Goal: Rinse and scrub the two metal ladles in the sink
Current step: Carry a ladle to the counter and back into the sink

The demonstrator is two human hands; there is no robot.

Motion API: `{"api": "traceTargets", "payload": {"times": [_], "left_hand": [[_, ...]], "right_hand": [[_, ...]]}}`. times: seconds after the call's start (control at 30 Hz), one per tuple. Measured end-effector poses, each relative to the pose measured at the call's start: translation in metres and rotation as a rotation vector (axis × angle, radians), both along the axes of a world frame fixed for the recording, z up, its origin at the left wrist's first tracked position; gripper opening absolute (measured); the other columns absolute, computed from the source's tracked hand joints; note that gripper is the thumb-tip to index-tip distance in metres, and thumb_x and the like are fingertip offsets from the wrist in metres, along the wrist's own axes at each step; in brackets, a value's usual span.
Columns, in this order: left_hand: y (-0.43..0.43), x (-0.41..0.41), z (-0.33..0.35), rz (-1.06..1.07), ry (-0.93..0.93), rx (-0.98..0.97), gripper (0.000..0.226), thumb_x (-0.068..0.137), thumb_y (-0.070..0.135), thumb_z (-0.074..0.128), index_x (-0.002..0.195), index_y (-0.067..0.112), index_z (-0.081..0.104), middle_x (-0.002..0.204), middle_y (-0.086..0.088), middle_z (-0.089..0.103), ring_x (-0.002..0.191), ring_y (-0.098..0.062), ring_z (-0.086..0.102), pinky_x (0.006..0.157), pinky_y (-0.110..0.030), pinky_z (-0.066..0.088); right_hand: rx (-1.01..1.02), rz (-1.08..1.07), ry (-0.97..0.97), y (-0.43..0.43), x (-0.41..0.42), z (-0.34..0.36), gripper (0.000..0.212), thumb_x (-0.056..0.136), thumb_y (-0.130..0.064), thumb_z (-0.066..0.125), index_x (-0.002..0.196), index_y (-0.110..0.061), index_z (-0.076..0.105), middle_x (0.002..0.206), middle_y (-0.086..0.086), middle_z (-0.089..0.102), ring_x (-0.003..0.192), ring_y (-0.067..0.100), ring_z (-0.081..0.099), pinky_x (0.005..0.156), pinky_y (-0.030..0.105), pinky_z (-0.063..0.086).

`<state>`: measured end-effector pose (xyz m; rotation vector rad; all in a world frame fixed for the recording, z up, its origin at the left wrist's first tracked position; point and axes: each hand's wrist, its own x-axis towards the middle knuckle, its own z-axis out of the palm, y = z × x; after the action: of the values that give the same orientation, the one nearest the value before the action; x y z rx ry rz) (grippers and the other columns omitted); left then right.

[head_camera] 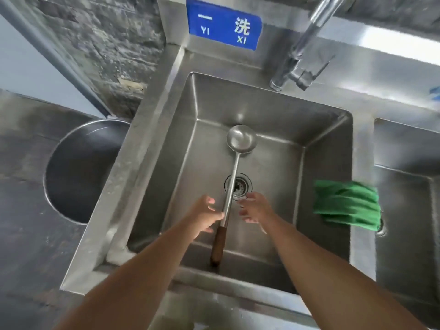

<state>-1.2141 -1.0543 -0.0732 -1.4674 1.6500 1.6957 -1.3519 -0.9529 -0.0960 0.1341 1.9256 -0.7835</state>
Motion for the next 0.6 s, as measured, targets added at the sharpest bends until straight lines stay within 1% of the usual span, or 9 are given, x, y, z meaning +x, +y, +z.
{"api": "traceTargets", "payload": {"times": [0.07, 0.1, 0.2, 0.23, 0.3, 0.37, 0.47, 0.57, 0.6], "left_hand": [[-0.004, -0.007, -0.021, -0.017, -0.055, -0.051, 0.059, 0.083, 0.016, 0.075, 0.135, 0.009, 0.049, 0.118, -0.009, 0.061, 0.101, -0.023, 0.064, 0.077, -0.033, 0.053], [-0.005, -0.009, -0.032, -0.015, -0.086, -0.064, 0.061, 0.081, 0.018, 0.077, 0.135, 0.010, 0.050, 0.119, -0.008, 0.061, 0.102, -0.022, 0.063, 0.083, -0.032, 0.052], [-0.004, -0.010, -0.053, -0.021, -0.116, -0.065, 0.067, 0.080, 0.024, 0.077, 0.139, 0.017, 0.047, 0.132, -0.005, 0.057, 0.116, -0.022, 0.056, 0.092, -0.029, 0.045], [-0.003, -0.011, -0.059, -0.030, -0.106, -0.035, 0.068, 0.080, 0.023, 0.078, 0.140, 0.018, 0.047, 0.133, -0.004, 0.057, 0.118, -0.022, 0.057, 0.091, -0.028, 0.045], [0.000, -0.014, -0.066, -0.060, -0.066, 0.036, 0.058, 0.080, 0.016, 0.077, 0.133, 0.018, 0.053, 0.122, -0.005, 0.065, 0.108, -0.023, 0.064, 0.088, -0.034, 0.052], [0.003, -0.016, -0.071, -0.145, -0.044, 0.034, 0.039, 0.079, 0.008, 0.074, 0.115, 0.016, 0.062, 0.104, -0.006, 0.072, 0.096, -0.026, 0.069, 0.086, -0.042, 0.058], [0.003, -0.017, -0.072, -0.231, 0.000, 0.017, 0.030, 0.077, 0.006, 0.074, 0.104, 0.013, 0.065, 0.092, 0.000, 0.071, 0.085, -0.021, 0.068, 0.080, -0.040, 0.058], [0.000, -0.017, -0.053, -0.106, 0.088, 0.161, 0.021, 0.081, -0.004, 0.071, 0.089, 0.013, 0.061, 0.083, -0.004, 0.068, 0.074, -0.020, 0.067, 0.071, -0.040, 0.058], [0.000, -0.016, -0.041, -0.060, 0.112, 0.220, 0.021, 0.083, -0.007, 0.069, 0.090, 0.011, 0.060, 0.082, -0.005, 0.067, 0.074, -0.020, 0.069, 0.067, -0.038, 0.060]], "right_hand": [[0.001, -0.002, -0.063, -0.010, -0.009, -0.015, 0.039, 0.092, -0.012, 0.068, 0.127, -0.007, 0.051, 0.086, 0.009, 0.061, 0.064, 0.017, 0.058, 0.052, 0.028, 0.051], [-0.010, -0.013, -0.097, -0.014, -0.012, -0.023, 0.041, 0.091, -0.012, 0.069, 0.128, -0.008, 0.051, 0.087, 0.007, 0.062, 0.069, 0.017, 0.060, 0.057, 0.029, 0.052], [-0.037, -0.049, -0.163, -0.028, -0.021, -0.045, 0.058, 0.088, -0.012, 0.073, 0.139, -0.015, 0.048, 0.113, 0.012, 0.064, 0.102, 0.026, 0.065, 0.085, 0.041, 0.059], [-0.039, -0.073, -0.189, -0.034, -0.023, -0.052, 0.063, 0.088, -0.010, 0.072, 0.144, -0.017, 0.045, 0.122, 0.015, 0.062, 0.110, 0.029, 0.064, 0.089, 0.046, 0.058], [-0.084, -0.146, -0.256, -0.043, -0.025, -0.062, 0.067, 0.090, -0.001, 0.066, 0.148, -0.019, 0.039, 0.124, 0.015, 0.061, 0.106, 0.031, 0.065, 0.085, 0.049, 0.059], [-0.124, -0.155, -0.288, -0.049, -0.027, -0.068, 0.059, 0.091, 0.007, 0.060, 0.142, -0.017, 0.042, 0.107, 0.014, 0.064, 0.086, 0.027, 0.065, 0.079, 0.046, 0.056], [-0.136, -0.111, -0.281, -0.051, -0.029, -0.073, 0.035, 0.091, 0.011, 0.056, 0.113, -0.015, 0.052, 0.094, 0.013, 0.065, 0.076, 0.024, 0.061, 0.078, 0.045, 0.055], [-0.179, -0.099, -0.300, -0.049, -0.030, -0.065, 0.024, 0.092, 0.009, 0.054, 0.105, -0.010, 0.056, 0.094, 0.013, 0.065, 0.074, 0.021, 0.060, 0.060, 0.032, 0.055], [-0.199, -0.092, -0.311, -0.047, -0.029, -0.060, 0.022, 0.092, 0.008, 0.053, 0.103, -0.011, 0.058, 0.091, 0.011, 0.065, 0.073, 0.020, 0.061, 0.057, 0.030, 0.053]]}}
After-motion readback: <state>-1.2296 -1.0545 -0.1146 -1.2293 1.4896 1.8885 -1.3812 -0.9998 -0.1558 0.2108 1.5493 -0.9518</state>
